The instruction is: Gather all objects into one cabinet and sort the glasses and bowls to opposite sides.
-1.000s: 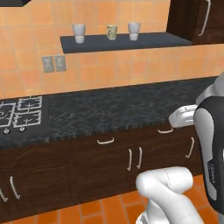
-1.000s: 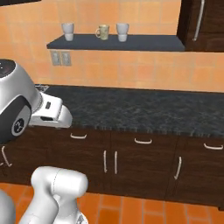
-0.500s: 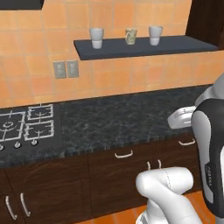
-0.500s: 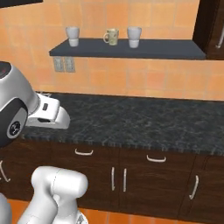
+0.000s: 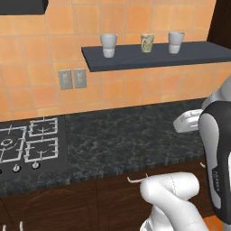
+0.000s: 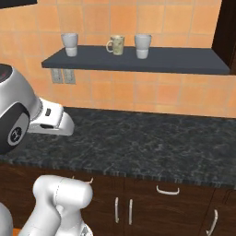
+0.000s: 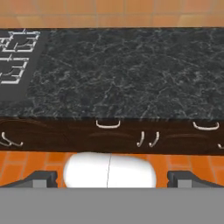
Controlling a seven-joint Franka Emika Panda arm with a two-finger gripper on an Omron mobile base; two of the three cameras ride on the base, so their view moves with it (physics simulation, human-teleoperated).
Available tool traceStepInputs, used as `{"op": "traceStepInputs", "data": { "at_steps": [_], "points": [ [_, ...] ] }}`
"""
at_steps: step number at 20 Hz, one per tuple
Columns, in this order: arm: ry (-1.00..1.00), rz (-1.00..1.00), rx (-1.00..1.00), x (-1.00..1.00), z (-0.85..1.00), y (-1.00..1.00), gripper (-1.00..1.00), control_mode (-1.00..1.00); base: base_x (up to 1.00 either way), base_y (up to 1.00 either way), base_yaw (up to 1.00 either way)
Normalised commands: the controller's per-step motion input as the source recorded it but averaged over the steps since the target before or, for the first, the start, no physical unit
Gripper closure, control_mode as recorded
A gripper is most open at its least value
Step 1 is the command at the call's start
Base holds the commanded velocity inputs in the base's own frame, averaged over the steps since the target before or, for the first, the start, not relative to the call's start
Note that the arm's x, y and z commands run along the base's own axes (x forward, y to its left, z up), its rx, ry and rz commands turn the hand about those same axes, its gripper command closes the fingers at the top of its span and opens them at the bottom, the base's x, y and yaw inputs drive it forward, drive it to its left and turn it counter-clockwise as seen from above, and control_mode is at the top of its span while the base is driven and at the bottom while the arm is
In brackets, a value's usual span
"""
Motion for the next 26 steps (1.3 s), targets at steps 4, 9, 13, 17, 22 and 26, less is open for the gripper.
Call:
{"op": "traceStepInputs", "data": {
  "at_steps": [4, 9, 13, 17, 22, 26],
  "points": [
    [0.0, 0.0, 0.0, 0.0, 0.0, 0.0, -1.0, 1.0, 0.58, 0.0, 0.03],
    [0.0, 0.0, 0.0, 0.0, 0.0, 0.0, -1.0, 1.0, 0.56, 0.04, -0.01],
    [-0.15, -0.02, 0.0, 0.15, 0.09, 0.0, -1.0, -1.0, 0.0, 0.0, 0.0],
    [-0.27, 0.0, 0.0, 0.12, 0.32, 0.01, -1.0, -1.0, 0.0, 0.0, 0.0],
    [-0.23, -0.01, 0.0, 0.19, 0.6, 0.0, -1.0, -1.0, 0.0, 0.0, 0.0],
    [-0.11, -0.04, 0.0, 0.34, 0.33, 0.0, -1.0, -1.0, 0.0, 0.0, 0.0]
  ]
}}
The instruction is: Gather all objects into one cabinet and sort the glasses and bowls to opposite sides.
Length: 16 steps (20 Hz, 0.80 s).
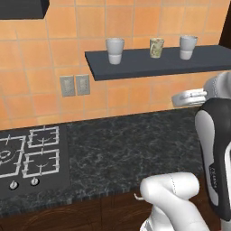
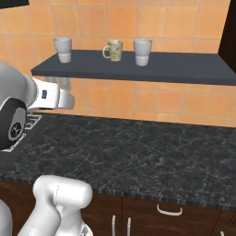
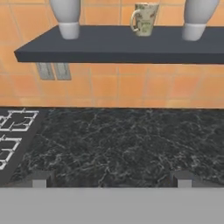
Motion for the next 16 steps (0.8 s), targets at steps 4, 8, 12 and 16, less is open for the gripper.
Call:
{"op": "traceStepInputs", "data": {
  "at_steps": [4, 8, 12, 16],
  "points": [
    [-0.09, -0.03, 0.0, 0.23, 0.21, 0.0, -1.0, -1.0, 0.0, 0.0, 0.0],
    [-0.12, -0.07, 0.0, 0.23, 0.27, 0.0, -1.0, -1.0, 0.0, 0.0, 0.0],
    [-0.08, -0.09, 0.0, 0.31, 0.22, -0.01, -1.0, -1.0, 0.0, 0.0, 0.0],
    [-0.07, -0.12, 0.0, 0.28, 0.25, -0.14, -1.0, -1.0, 0.0, 0.0, 0.0]
  ]
}}
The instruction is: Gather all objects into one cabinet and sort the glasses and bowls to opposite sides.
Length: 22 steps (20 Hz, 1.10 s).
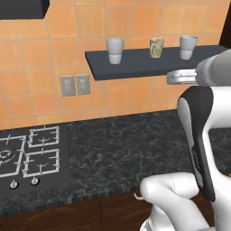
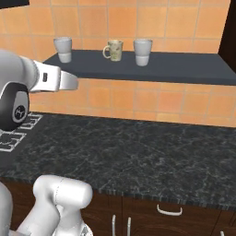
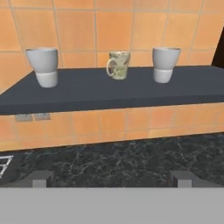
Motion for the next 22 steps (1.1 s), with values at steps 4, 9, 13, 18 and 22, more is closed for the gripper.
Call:
{"op": "traceStepInputs", "data": {
  "at_steps": [4, 9, 13, 18, 22],
  "points": [
    [-0.05, -0.09, 0.0, 0.46, 0.23, -0.05, -1.0, -1.0, 0.0, 0.0, 0.0],
    [-0.03, -0.07, 0.0, 0.67, 0.08, 0.0, -1.0, -1.0, 0.0, 0.0, 0.0],
    [-0.01, -0.08, 0.0, 0.57, 0.16, 0.0, -1.0, -1.0, 0.0, 0.0, 0.0],
    [0.0, -0.06, 0.0, 0.49, 0.03, 0.12, -1.0, -1.0, 0.0, 0.0, 0.0],
    [0.0, -0.01, 0.0, 0.41, 0.03, 0.08, -1.0, -1.0, 0.0, 0.0, 0.0]
  ]
}}
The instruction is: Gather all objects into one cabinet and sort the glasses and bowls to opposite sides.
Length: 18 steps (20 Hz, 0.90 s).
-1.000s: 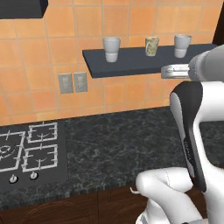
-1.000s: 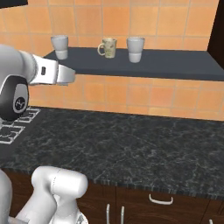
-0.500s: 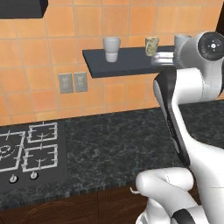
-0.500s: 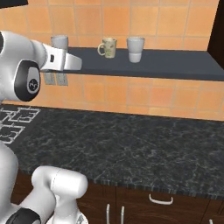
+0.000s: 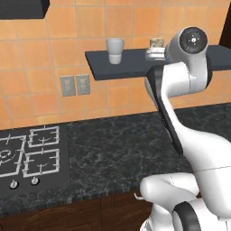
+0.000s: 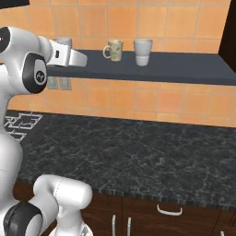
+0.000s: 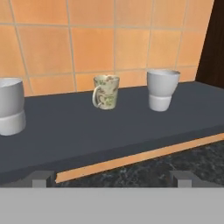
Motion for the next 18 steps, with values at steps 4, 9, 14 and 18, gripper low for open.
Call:
{"op": "traceStepInputs", "data": {
  "at_steps": [4, 9, 14, 18],
  "points": [
    [0.0, 0.0, 0.01, 0.35, 0.05, 0.0, -1.0, -1.0, 0.0, 0.0, 0.0],
    [0.01, 0.0, 0.0, 0.41, 0.02, 0.0, -1.0, -1.0, 0.0, 0.0, 0.0],
    [0.01, 0.0, 0.0, 0.46, 0.0, 0.0, -1.0, -1.0, 0.0, 0.0, 0.0],
    [0.02, 0.0, 0.0, 0.49, 0.0, 0.0, -1.0, -1.0, 0.0, 0.0, 0.0]
  ]
}}
